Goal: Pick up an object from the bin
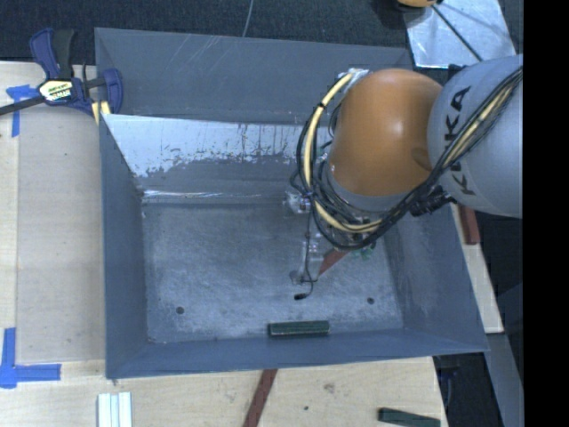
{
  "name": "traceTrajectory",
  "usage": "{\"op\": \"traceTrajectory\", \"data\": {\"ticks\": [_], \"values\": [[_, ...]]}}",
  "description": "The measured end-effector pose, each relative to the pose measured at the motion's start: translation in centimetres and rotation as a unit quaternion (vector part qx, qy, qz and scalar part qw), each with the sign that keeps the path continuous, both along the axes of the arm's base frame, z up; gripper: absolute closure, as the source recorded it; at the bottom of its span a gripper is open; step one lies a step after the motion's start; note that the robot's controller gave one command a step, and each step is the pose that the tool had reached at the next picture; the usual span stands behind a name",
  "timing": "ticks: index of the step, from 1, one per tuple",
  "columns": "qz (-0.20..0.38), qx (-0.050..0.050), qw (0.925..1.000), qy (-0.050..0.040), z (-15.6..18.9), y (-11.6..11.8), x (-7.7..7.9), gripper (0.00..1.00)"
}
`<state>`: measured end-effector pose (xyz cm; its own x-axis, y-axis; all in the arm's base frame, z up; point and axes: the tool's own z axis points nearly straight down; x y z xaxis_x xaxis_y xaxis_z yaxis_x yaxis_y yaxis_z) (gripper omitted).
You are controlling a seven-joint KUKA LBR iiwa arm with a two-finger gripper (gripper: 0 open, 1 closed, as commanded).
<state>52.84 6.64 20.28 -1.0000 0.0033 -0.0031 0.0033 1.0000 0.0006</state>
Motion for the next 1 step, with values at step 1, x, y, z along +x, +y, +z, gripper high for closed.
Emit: {"op": "traceTrajectory", "data": {"ticks": [1], "values": [[0.0,0.0,1.0,0.0,0.0,0.0,0.0,0.0]]}}
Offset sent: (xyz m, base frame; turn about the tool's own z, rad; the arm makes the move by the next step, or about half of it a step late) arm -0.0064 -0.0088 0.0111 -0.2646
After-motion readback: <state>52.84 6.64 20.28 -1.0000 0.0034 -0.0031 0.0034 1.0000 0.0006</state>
